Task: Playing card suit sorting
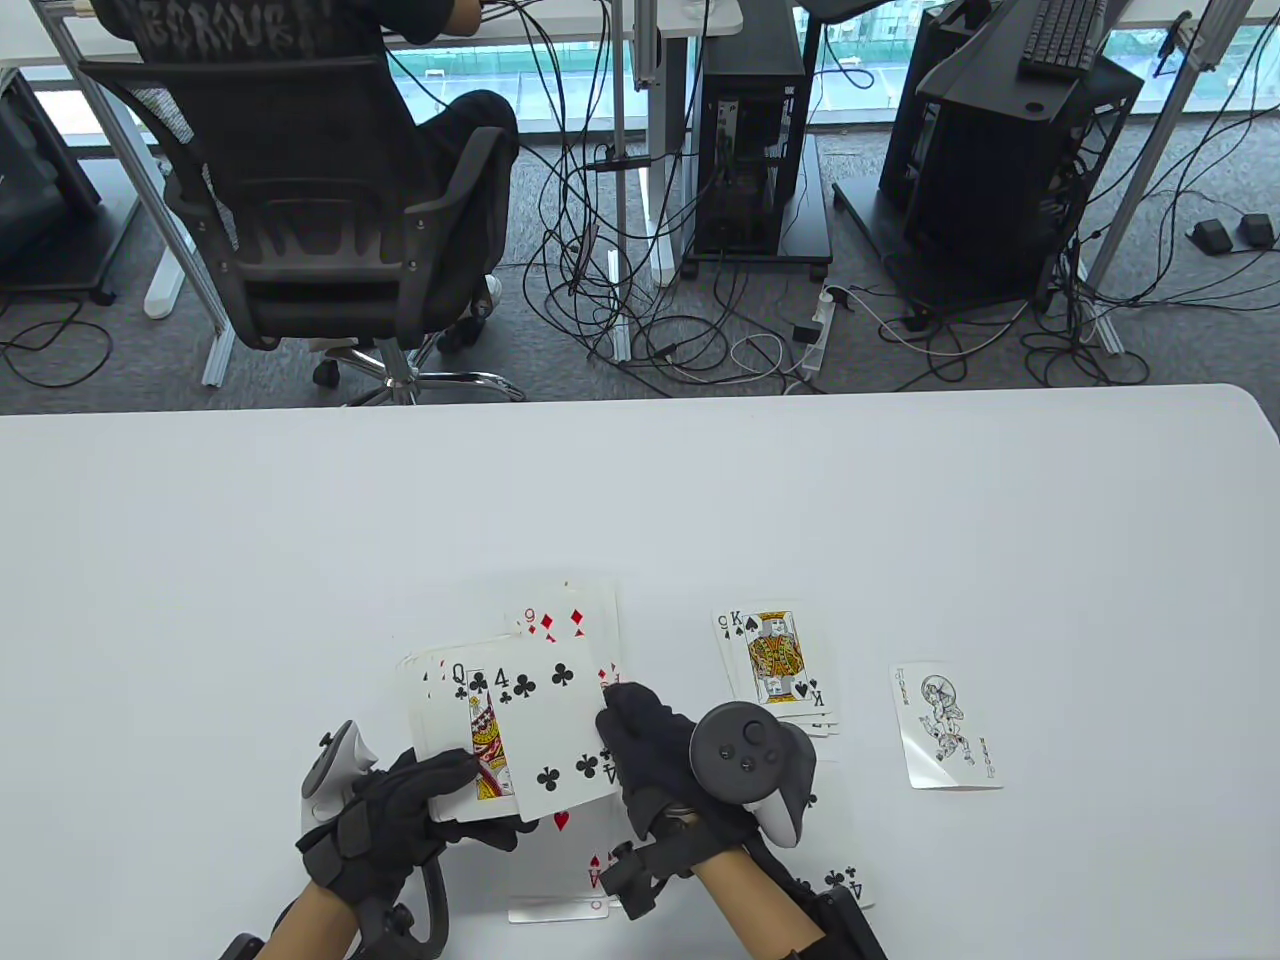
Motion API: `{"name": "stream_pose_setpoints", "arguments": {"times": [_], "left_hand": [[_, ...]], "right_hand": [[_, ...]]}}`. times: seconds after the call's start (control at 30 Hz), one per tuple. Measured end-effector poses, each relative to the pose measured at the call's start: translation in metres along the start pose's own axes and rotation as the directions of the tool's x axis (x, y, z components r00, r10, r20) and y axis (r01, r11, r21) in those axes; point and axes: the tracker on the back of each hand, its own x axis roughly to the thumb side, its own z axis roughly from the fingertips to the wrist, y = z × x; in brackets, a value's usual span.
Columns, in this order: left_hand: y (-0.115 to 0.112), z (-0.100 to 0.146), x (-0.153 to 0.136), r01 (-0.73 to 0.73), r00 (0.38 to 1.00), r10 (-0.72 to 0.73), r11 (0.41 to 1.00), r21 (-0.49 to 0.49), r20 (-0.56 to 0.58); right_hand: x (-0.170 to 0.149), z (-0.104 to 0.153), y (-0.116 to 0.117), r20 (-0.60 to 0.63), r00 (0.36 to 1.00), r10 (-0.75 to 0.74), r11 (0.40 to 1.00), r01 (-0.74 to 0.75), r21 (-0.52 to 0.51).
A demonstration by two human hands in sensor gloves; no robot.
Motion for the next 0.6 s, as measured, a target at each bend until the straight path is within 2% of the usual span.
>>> {"name": "stream_pose_setpoints", "arguments": {"times": [0.1,0.23,0.3,0.4,0.5,0.6], "left_hand": [[0.000,0.000,0.000,-0.004,1.000,0.004,1.000,0.006,0.005],[0.001,0.000,0.001,-0.011,1.000,0.011,1.000,0.013,0.007],[0.001,0.001,0.001,-0.013,1.000,0.013,1.000,0.019,0.007],[0.001,0.001,0.001,-0.013,1.000,0.013,1.000,0.015,0.003],[0.001,0.001,0.000,-0.014,1.000,0.014,1.000,0.016,-0.002],[0.000,0.001,0.000,-0.014,1.000,0.015,1.000,0.017,-0.006]], "right_hand": [[-0.001,0.003,-0.024,-0.015,0.998,0.062,0.998,-0.062,0.008],[-0.010,0.009,-0.062,-0.089,0.966,0.241,0.969,-0.236,0.067],[-0.019,0.016,-0.080,-0.149,0.907,0.393,0.916,-0.372,0.150],[-0.035,0.030,-0.094,-0.176,0.821,0.543,0.829,-0.490,0.269],[-0.050,0.044,-0.100,-0.203,0.733,0.649,0.744,-0.558,0.367],[-0.066,0.056,-0.098,-0.213,0.666,0.715,0.683,-0.602,0.413]]}}
